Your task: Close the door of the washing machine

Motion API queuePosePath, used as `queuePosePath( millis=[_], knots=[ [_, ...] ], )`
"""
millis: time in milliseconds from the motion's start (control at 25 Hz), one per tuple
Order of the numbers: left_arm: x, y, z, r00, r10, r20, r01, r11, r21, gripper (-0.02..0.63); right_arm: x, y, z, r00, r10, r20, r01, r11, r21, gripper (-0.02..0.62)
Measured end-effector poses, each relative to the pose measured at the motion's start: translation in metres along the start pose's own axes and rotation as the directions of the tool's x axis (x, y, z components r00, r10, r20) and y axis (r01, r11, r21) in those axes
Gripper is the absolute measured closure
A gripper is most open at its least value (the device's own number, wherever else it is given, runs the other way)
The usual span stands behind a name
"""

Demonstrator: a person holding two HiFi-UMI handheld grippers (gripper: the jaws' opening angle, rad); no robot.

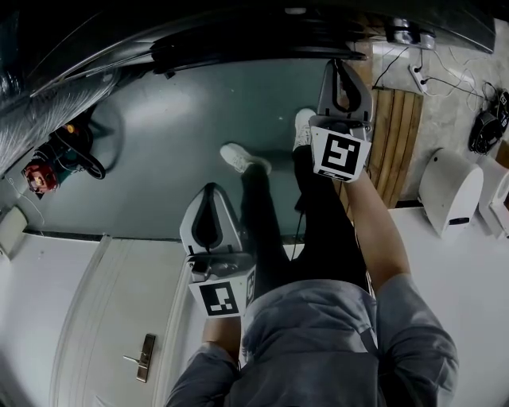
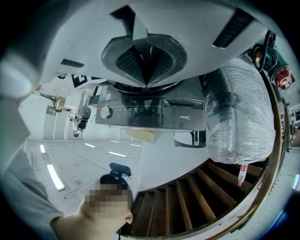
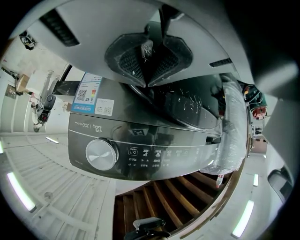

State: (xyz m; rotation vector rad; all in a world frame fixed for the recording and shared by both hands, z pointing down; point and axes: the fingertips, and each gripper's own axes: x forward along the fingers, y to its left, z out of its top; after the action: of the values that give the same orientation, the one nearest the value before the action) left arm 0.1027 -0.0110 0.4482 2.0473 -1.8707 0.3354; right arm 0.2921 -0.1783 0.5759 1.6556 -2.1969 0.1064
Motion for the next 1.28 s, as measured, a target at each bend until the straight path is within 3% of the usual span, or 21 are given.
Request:
queuePosePath(
  millis=[1280],
  knots=[
    [-0.001,0.0,-0.004,1.0,0.008,-0.01,-0.007,1.0,0.01,0.607,-0.008,-0.007,-0.015,1.0,-0.005,-0.027,0.005,1.0,-0.004,0.588]
  ],
)
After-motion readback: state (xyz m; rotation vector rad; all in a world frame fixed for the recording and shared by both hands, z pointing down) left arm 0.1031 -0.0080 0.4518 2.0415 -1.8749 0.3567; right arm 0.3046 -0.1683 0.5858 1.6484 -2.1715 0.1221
